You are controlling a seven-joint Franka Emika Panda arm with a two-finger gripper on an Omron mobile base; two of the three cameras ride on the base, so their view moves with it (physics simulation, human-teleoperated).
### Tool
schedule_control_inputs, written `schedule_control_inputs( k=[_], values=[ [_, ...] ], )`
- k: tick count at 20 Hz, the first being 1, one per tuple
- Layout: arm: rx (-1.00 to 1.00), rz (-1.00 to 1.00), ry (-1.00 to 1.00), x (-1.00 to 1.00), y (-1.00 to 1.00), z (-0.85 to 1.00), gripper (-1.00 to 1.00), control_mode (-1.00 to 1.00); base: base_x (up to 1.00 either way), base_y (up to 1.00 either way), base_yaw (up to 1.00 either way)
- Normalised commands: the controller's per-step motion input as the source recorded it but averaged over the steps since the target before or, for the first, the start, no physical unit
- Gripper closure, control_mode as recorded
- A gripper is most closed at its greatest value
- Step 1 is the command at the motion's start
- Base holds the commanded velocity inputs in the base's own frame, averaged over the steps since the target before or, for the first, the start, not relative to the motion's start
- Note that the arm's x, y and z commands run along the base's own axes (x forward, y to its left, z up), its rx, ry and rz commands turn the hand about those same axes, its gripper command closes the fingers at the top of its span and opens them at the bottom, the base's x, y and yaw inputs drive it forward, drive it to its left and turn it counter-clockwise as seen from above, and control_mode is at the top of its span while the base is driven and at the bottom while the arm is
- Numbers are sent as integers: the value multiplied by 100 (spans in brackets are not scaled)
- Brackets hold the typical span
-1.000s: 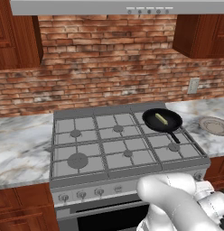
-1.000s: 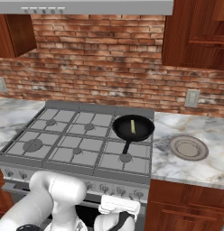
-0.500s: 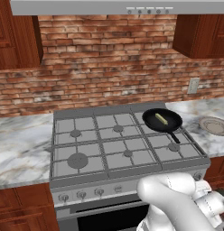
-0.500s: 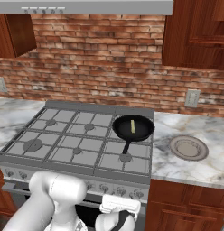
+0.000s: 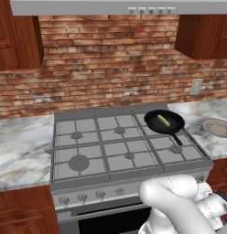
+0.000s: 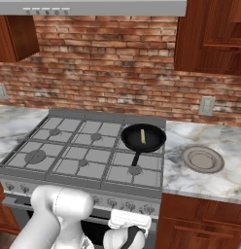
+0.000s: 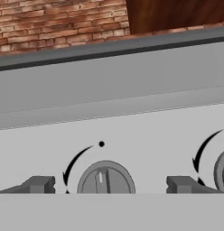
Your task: Pick up the butter stick and place it in the pan. Then turn on the burner for the pan.
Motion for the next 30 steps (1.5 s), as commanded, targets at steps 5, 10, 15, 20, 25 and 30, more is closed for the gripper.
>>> schedule_control_inputs(
  k=[5,10,15,20,25,30],
  values=[
    [0,0,0,10,0,-4,-100,-100,0,0,0],
    [0,0,0,8,0,0,-100,-100,0,0,0],
    [0,0,0,1,0,0,-100,-100,0,0,0],
    [0,0,0,0,0,0,100,-100,0,0,0],
    [0,0,0,0,0,0,100,-100,0,0,0],
    [0,0,0,0,0,0,100,-100,0,0,0]
  ],
)
